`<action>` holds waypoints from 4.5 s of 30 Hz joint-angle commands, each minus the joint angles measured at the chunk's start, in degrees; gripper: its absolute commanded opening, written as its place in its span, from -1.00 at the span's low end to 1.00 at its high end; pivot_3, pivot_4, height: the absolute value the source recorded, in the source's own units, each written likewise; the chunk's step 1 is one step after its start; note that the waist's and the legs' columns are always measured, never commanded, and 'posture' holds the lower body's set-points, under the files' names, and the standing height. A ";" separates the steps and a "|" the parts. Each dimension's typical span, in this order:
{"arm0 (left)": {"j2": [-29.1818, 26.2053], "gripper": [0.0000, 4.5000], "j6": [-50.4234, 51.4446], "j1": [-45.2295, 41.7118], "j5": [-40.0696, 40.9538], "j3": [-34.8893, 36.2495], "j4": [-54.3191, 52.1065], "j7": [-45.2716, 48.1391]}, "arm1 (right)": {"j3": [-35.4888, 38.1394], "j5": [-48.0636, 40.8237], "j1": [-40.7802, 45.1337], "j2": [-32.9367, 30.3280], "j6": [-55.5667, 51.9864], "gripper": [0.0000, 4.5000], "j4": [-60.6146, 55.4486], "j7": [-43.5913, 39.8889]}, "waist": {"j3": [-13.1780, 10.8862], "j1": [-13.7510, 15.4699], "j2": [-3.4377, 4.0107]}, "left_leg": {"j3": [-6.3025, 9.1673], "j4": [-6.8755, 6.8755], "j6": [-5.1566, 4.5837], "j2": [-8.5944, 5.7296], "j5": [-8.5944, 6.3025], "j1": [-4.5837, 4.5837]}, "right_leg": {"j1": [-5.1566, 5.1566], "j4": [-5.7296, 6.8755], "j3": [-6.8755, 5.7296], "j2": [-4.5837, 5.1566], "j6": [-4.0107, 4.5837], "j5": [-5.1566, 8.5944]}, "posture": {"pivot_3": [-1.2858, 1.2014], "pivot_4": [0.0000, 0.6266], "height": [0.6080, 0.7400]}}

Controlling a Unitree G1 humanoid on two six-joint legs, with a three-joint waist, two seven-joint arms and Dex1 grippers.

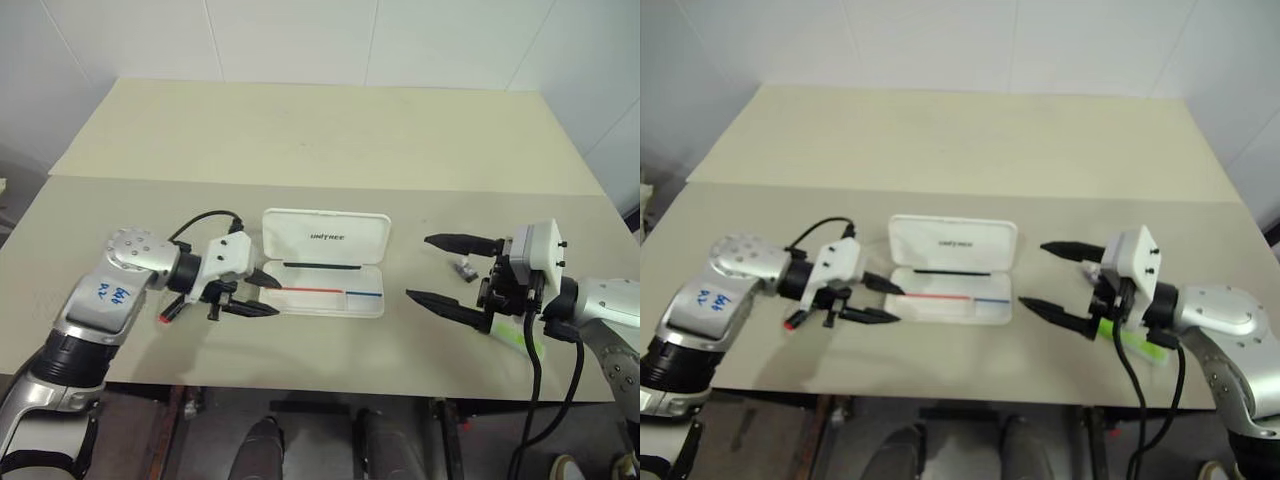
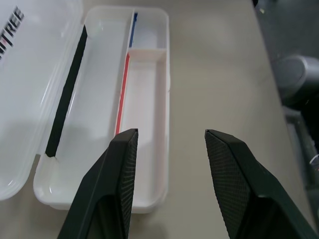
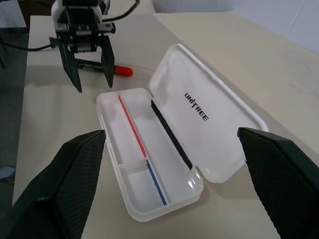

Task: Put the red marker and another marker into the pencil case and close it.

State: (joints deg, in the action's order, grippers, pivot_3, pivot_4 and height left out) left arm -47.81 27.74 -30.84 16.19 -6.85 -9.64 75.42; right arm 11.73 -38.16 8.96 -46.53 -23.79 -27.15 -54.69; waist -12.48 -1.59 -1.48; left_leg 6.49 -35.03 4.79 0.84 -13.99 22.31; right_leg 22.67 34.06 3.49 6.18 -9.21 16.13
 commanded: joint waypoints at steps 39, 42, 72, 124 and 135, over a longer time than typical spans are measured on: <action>7.36 0.99 -10.59 32.95 3.30 25.63 8.16 -26.29 | -4.20 1.33 9.69 3.64 1.93 1.00 2.63 -3.20 | 0.07 0.46 0.06 | -0.01 -0.03 0.03 0.01 0.01 -0.08 | -0.05 0.01 -0.01 0.03 0.80 0.35 | 0.03 -0.52 1.00; 8.11 0.99 -10.72 32.13 3.55 25.70 9.30 -27.24 | -3.84 0.77 9.35 3.45 1.49 1.00 2.11 -3.08 | 0.10 0.66 0.11 | -0.01 -0.03 0.02 0.01 0.03 -0.11 | -0.08 0.00 -0.01 0.04 0.81 0.34 | 0.03 -0.52 1.00; 6.19 -0.74 -3.80 30.86 17.99 28.25 -11.25 -23.26 | -5.57 1.08 9.77 5.26 1.06 1.00 2.73 -2.61 | 0.14 0.66 0.09 | -0.02 0.02 0.05 0.02 0.03 -0.08 | -0.08 -0.14 -0.02 0.03 0.84 0.34 | 0.03 -0.52 1.00; 15.32 -0.02 -32.80 -7.99 -10.89 -4.64 27.27 -9.67 | 0.96 -0.73 -1.39 5.03 -1.48 1.00 -9.57 8.29 | 0.14 0.16 0.08 | -0.04 0.02 0.02 0.02 0.02 0.01 | -0.03 -0.14 0.00 -0.02 -0.08 -0.14 | 0.03 -0.52 1.00; 15.22 0.58 -25.78 -5.68 -4.84 -2.41 18.78 -7.69 | 0.63 -0.97 -1.05 5.14 -1.56 1.00 -9.17 8.25 | 0.14 0.15 0.09 | -0.03 0.02 0.01 0.02 0.02 0.03 | -0.03 -0.14 0.00 -0.02 -0.09 -0.15 | 0.03 -0.52 1.00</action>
State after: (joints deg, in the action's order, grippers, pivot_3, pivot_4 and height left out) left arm -32.13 -0.02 -36.98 8.32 -11.10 13.22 66.73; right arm 11.48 -37.85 7.65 -41.15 -25.41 -34.51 -46.77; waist -12.35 -1.43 -1.39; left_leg 6.46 -35.02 4.81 0.86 -13.97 22.34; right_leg 22.65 33.92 3.49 6.16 -9.31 15.98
